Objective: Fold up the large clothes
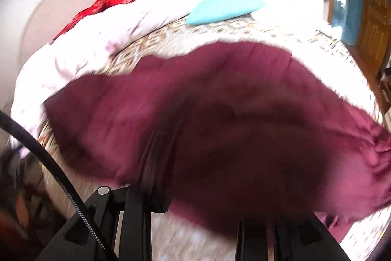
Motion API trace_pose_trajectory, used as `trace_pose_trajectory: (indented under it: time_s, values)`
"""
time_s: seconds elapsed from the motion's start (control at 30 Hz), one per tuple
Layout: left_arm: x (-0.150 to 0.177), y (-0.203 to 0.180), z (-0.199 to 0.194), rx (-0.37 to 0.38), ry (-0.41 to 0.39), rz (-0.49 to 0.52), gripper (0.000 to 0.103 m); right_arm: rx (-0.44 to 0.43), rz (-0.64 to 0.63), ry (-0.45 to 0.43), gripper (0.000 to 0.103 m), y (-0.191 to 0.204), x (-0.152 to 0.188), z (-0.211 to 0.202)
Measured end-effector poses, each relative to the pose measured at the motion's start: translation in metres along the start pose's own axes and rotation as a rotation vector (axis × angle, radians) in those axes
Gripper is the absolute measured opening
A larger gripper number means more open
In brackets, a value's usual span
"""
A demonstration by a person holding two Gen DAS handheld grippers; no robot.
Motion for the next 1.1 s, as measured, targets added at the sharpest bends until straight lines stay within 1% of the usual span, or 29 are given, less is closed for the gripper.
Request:
trace_pose_trajectory:
  time_s: [0.03, 0.1, 0.13, 0.17, 0.2, 0.23, 0.27, 0.3, 0.33, 0.4, 0.47, 0.5, 0.6, 0.7, 0.73, 0.83, 0.93, 0.97, 1.03, 1.1]
  values:
    - [0.005, -0.004, -0.001, 0.011, -0.007, 0.020, 0.070, 0.004, 0.039, -0.004, 0.031, -0.009, -0.028, 0.006]
    - [0.010, -0.007, 0.000, 0.036, -0.006, 0.040, 0.072, 0.006, 0.108, -0.019, 0.031, -0.022, -0.063, 0.015]
    - [0.012, -0.009, 0.001, 0.048, 0.001, 0.045, 0.073, 0.011, 0.174, -0.030, 0.031, -0.032, -0.087, 0.025]
    - [0.014, -0.008, 0.004, 0.058, 0.011, 0.044, 0.073, 0.020, 0.227, -0.036, 0.033, -0.039, -0.103, 0.034]
    - [0.016, -0.007, 0.007, 0.065, 0.021, 0.039, 0.073, 0.034, 0.265, -0.041, 0.037, -0.047, -0.113, 0.038]
    - [0.017, -0.005, 0.010, 0.071, 0.035, 0.027, 0.073, 0.087, 0.313, -0.046, 0.040, -0.055, -0.129, 0.050]
    - [0.018, -0.001, 0.014, 0.078, 0.049, 0.011, 0.073, 0.136, 0.331, -0.043, 0.044, -0.056, -0.137, 0.055]
    - [0.020, 0.003, 0.017, 0.081, 0.058, -0.002, 0.073, 0.193, 0.344, -0.040, 0.044, -0.059, -0.144, 0.060]
    - [0.021, 0.007, 0.019, 0.083, 0.065, -0.015, 0.073, 0.225, 0.347, -0.049, 0.044, -0.060, -0.149, 0.062]
    - [0.023, 0.014, 0.021, 0.085, 0.070, -0.032, 0.073, 0.203, 0.346, -0.079, 0.045, -0.061, -0.147, 0.057]
    - [0.025, 0.019, 0.024, 0.079, 0.077, -0.042, 0.073, 0.171, 0.335, -0.096, 0.048, -0.062, -0.137, 0.046]
    - [0.025, 0.021, 0.026, 0.076, 0.081, -0.045, 0.073, 0.173, 0.322, -0.101, 0.049, -0.063, -0.130, 0.040]
    - [0.024, 0.021, 0.030, 0.068, 0.106, -0.066, 0.073, 0.175, 0.293, -0.085, 0.049, -0.065, -0.106, 0.028]
    - [0.023, 0.017, 0.028, 0.053, 0.103, -0.074, 0.073, 0.167, 0.272, -0.070, 0.049, -0.066, -0.082, 0.013]
    - [0.022, 0.015, 0.027, 0.051, 0.101, -0.078, 0.073, 0.158, 0.257, -0.053, 0.049, -0.063, -0.076, 0.013]
    - [0.019, 0.013, 0.027, 0.065, 0.101, -0.099, 0.073, 0.149, 0.194, -0.006, 0.049, -0.049, -0.062, 0.021]
    - [0.015, 0.014, 0.027, 0.060, 0.101, -0.116, 0.073, 0.140, 0.097, 0.034, 0.049, -0.025, -0.063, 0.041]
    - [0.014, 0.015, 0.027, 0.061, 0.100, -0.120, 0.073, 0.146, 0.052, 0.041, 0.049, -0.019, -0.066, 0.050]
    - [0.015, 0.019, 0.029, 0.067, 0.100, -0.129, 0.073, 0.190, -0.019, 0.053, 0.049, -0.007, -0.082, 0.076]
    - [0.018, 0.025, 0.032, 0.067, 0.103, -0.140, 0.073, 0.190, 0.011, 0.088, 0.049, -0.011, -0.095, 0.099]
Point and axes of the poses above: each gripper's, at about its wrist camera, not at the fingertips, and z roughly the way its jaws point, y to its left, x to its underside, the point moved 2 cm from there along z, roughly the way its jaws point, and after that the axes turned 10 degrees about y, right-handed, at the moved point
